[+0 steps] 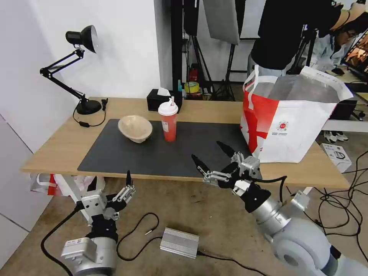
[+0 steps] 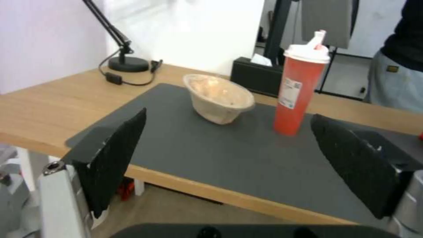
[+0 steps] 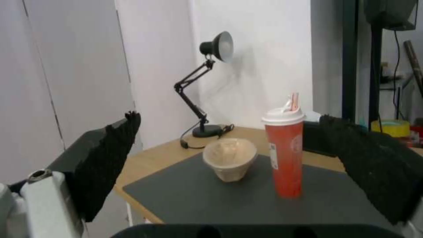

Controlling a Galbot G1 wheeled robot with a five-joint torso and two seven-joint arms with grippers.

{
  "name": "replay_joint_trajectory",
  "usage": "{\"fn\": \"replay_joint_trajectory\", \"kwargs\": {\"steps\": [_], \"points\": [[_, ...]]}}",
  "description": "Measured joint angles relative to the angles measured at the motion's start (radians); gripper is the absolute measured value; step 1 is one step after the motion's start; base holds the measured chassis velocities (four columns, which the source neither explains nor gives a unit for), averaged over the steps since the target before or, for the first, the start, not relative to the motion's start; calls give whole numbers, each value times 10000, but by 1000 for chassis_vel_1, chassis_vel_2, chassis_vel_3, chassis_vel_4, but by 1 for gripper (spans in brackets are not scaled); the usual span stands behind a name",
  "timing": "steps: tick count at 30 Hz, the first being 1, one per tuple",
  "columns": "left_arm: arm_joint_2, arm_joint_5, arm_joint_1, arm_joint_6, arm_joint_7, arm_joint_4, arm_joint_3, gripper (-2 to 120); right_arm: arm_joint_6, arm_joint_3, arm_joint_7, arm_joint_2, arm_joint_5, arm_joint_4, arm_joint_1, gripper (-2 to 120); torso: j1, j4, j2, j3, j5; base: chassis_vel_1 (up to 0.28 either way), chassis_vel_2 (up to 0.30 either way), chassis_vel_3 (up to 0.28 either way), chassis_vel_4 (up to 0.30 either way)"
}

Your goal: Pick up the trash from the table and place it into the takeout bag.

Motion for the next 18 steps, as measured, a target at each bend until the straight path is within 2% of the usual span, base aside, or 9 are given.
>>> {"fn": "replay_joint_trajectory", "kwargs": {"steps": [9,18], "points": [[43,0,-71,51,35,62,28,100,-176,-352,-18,-259,683,-493,1344,100,-1,1,0,0,-1,0,0,0,0],[47,-27,-203,61,34,102,-126,100,-278,-1368,-75,-355,1260,-1360,3240,100,0,3,1,0,-1,0,0,0,0]]}}
